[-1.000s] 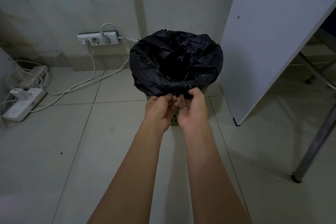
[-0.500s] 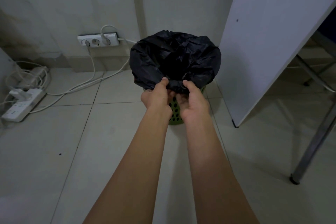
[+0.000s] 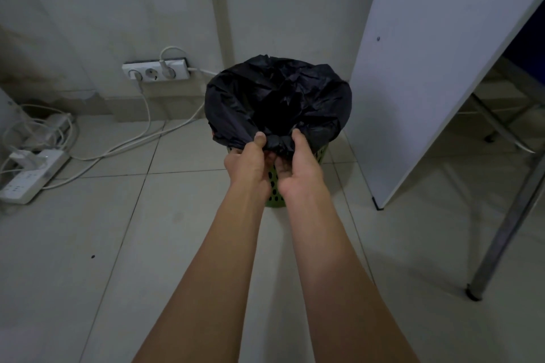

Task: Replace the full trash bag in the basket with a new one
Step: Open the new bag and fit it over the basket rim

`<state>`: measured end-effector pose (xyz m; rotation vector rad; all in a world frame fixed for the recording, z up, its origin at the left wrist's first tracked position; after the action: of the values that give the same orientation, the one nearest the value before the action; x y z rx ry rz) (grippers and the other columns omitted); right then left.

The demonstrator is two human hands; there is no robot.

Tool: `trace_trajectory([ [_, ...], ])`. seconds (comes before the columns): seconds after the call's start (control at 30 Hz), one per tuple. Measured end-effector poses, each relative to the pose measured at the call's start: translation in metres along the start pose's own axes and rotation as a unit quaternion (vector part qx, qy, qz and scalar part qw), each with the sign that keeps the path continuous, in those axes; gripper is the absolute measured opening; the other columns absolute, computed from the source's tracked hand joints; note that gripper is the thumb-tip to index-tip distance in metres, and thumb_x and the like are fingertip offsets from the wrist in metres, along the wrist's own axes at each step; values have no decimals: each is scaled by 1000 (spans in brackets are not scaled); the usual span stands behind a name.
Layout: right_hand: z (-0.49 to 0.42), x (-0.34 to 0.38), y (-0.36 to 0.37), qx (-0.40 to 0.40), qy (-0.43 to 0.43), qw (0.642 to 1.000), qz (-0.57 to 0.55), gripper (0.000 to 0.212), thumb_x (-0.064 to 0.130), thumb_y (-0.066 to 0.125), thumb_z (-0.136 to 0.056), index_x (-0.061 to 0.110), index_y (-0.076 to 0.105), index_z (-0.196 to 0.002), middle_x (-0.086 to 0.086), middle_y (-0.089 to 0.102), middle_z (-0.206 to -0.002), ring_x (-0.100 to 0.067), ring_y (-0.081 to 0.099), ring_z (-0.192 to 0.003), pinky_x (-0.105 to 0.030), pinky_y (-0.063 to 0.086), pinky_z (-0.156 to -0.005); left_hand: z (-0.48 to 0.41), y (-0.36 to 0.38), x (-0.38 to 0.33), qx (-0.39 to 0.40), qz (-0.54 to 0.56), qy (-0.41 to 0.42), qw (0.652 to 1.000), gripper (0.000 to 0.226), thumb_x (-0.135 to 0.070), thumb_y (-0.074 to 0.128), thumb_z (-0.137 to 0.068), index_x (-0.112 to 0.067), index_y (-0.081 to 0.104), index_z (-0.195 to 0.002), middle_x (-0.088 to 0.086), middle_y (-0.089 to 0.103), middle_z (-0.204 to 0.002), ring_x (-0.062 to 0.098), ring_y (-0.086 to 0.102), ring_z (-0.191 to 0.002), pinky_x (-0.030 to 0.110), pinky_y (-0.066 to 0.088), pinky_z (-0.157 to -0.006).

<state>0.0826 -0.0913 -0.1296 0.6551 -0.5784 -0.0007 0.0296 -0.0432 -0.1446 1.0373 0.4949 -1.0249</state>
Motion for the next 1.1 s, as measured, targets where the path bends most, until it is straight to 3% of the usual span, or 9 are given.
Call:
trace_trajectory([
  [0.1, 5, -7, 1, -15, -12, 1000, -23, 48, 31, 80, -85, 2, 61, -119, -15, 69, -113, -23, 68, -85, -27, 59, -58, -5, -4, -8, -22, -27, -2, 999, 22, -2, 68, -88, 0, 65, -110, 14, 71, -95, 20, 65, -65, 24, 54, -54],
  [0.2, 10, -10, -2, -25, -31, 996, -85, 44, 35, 75, -88, 4, 62, -116, -11, 69, -108, -20, 67, -83, -20, 53, -44, -8, -6, -11, 7, -78, -48, 996, 36, -9, 76, -78, -1, 68, -112, 14, 76, -100, 26, 73, -81, 31, 61, -70],
  [0.3, 9, -18, -7, -33, -57, 993, -100, 37, 41, 61, -98, 11, 61, -121, -11, 69, -115, -20, 69, -84, -23, 57, -56, -7, -5, -7, 43, -123, -68, 989, 43, -18, 78, -75, -5, 69, -115, 12, 77, -100, 23, 72, -74, 25, 56, -55],
  [0.47, 1, -20, -8, -37, -81, 994, -57, 24, 18, 52, -105, 3, 57, -122, -10, 66, -92, -19, 66, -70, -22, 53, -46, -2, 1, -6, 36, -154, -67, 985, 40, -32, 66, -90, -7, 65, -122, 12, 75, -105, 24, 73, -81, 32, 60, -65],
  [0.57, -4, -24, -8, -43, -102, 994, 4, 13, 4, 50, -101, 5, 58, -111, -15, 68, -95, -21, 67, -71, -36, 61, -67, 2, 4, -4, 41, -164, -65, 983, 35, -34, 59, -97, -6, 65, -116, 8, 71, -87, 18, 65, -64, 28, 58, -65],
  [0.73, -10, -23, -8, -27, -70, 997, 25, 14, 0, 58, -95, 6, 64, -84, -21, 71, -101, -35, 71, -89, -54, 59, -87, 5, 7, -3, 51, -199, -56, 977, 46, -40, 61, -90, -8, 62, -123, 13, 74, -108, 32, 72, -96, 46, 59, -89],
  [0.87, -8, -13, -11, -6, -17, 1000, -8, 16, -10, 54, -89, -4, 66, -98, -26, 69, -110, -36, 70, -88, -49, 60, -78, 2, 6, -3, 47, -227, -40, 972, 46, -38, 58, -93, -8, 58, -129, 12, 71, -115, 31, 70, -100, 45, 58, -91],
  [1.0, -11, -11, -14, -32, -48, 998, -17, 24, -19, 52, -85, -9, 63, -104, -30, 68, -112, -28, 66, -71, -36, 59, -63, 1, 8, 0, 42, -238, -35, 970, 37, -35, 54, -100, -7, 59, -124, 13, 71, -111, 31, 70, -98, 35, 59, -75],
  [1.1, -16, -12, -14, -17, 0, 1000, -5, 18, -9, 57, -88, -7, 64, -105, -24, 70, -112, -28, 69, -74, -30, 58, -47, 0, 8, 1, 47, -231, -34, 971, 33, -33, 54, -101, -5, 61, -118, 15, 72, -109, 31, 70, -97, 40, 60, -84],
])
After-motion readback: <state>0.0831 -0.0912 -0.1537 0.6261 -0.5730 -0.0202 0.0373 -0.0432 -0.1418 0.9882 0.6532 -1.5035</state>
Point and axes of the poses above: each hand's wrist, its own z-axis away from the middle knuckle, its own y-axis out of the palm, x = y × z, the point moved 2 cm from there along -z, towards the middle knuckle
